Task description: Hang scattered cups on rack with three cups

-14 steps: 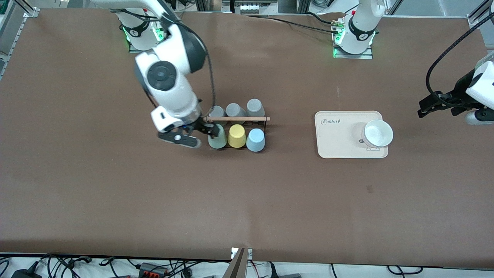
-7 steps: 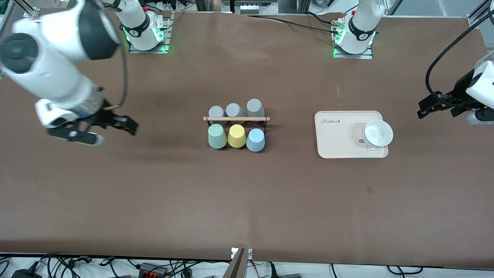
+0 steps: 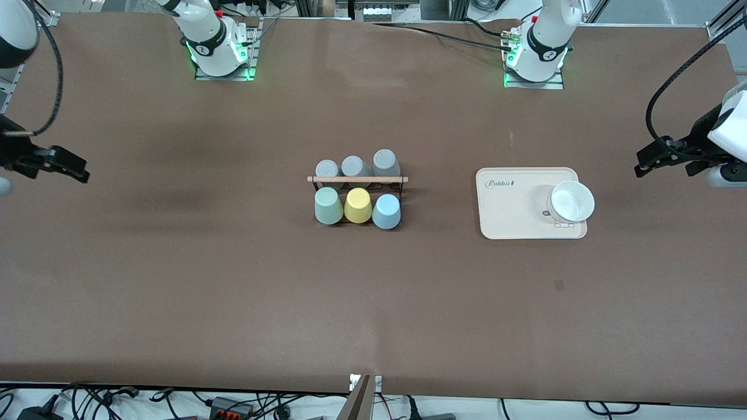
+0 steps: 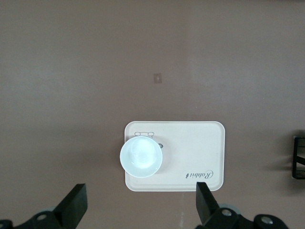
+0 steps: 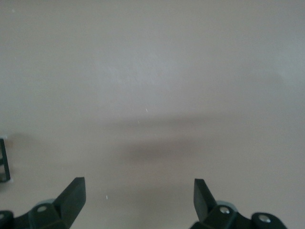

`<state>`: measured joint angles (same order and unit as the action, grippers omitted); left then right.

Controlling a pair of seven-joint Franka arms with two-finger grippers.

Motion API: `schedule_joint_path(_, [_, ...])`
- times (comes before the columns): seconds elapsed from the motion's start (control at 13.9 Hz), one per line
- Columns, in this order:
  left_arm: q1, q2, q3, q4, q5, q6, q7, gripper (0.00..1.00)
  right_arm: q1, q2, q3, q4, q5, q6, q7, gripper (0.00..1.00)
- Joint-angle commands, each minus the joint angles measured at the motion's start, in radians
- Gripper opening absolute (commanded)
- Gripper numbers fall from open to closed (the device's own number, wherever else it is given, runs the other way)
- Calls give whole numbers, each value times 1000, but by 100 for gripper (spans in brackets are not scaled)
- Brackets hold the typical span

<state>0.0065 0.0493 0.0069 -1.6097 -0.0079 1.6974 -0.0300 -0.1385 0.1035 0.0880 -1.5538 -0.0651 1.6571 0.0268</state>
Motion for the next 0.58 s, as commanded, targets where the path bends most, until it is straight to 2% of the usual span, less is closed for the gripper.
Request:
schedule_joint_path(0.0, [7,-13,-2,4,-27,-12,1,100,5,5,7,50,2,-108,-7,100])
schedule_joint_path(0.29, [7,-13,-10,4,-17,-1,1,100,11,5,10,35,4,-48,-8,100])
schedule_joint_path(0.43, [6,-13,-13,4,-14,-1,1,100,10,4,9,28,77,-37,-5,100])
schedule_joint_path(0.5, [7,-13,-12,5,-14,1,1,100,10,1,7,27,73,-42,-7,100])
